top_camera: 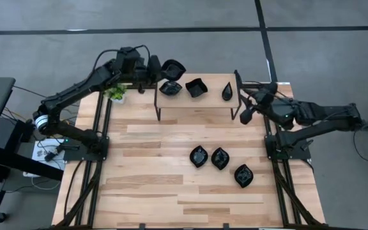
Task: Pick & Place Mini shaped plates
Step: Stack the black plate on top of the black plate on the shelf
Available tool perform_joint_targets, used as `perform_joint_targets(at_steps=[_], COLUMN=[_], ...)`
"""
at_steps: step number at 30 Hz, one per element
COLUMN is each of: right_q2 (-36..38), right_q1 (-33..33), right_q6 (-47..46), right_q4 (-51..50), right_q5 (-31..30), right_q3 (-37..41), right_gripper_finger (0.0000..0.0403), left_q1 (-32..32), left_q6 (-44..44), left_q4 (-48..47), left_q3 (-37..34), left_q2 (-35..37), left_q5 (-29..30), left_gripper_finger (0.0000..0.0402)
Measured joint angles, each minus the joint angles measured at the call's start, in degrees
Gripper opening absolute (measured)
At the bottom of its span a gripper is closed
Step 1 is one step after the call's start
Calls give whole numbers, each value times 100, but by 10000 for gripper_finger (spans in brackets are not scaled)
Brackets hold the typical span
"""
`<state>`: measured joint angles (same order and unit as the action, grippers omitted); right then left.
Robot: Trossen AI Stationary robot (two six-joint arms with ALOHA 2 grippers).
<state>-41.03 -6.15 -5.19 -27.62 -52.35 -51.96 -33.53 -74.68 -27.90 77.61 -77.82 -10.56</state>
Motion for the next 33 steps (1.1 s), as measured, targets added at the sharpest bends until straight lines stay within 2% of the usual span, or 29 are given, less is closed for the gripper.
perform_joint_targets(at_steps=[7, 13, 22, 33], right_q2=[469, 1219, 1874, 1903], right_q1=[129, 100, -26, -22], right_q6=[-449, -734, -749, -734], right_q4=[-1327, -1655, -1848, -1873], right_q5=[645, 1487, 1530, 1804], right_q3=[0, 0, 1, -2], right_gripper_finger=[112, 112, 112, 112], left_q1=[14, 98, 97, -123], left_q6=[-757, -1557, -2071, -2367], left_q4=[-584, -670, -681, -863], left_q3=[21, 18, 19, 19], left_q2=[-3, -250, -711, -820], left_q5=[-25, 67, -323, -322], left_gripper_finger=[3, 3, 3, 3])
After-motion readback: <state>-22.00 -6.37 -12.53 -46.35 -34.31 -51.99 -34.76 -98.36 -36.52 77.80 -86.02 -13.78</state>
